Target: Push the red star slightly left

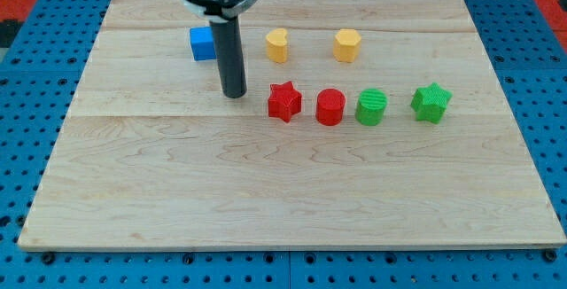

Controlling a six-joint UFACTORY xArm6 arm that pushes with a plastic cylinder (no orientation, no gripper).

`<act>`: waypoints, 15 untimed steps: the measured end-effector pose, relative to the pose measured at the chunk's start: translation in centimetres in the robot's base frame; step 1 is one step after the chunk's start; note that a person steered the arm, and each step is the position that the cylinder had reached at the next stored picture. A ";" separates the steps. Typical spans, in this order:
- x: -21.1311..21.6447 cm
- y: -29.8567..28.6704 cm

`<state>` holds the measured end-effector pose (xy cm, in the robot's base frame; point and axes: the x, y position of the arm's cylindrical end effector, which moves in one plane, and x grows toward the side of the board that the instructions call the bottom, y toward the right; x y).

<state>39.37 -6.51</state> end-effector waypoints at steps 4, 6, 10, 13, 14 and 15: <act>-0.6 8.9; -0.5 9.9; 0.2 10.3; 0.2 7.4; 0.2 5.4; 0.2 4.9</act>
<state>39.53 -1.61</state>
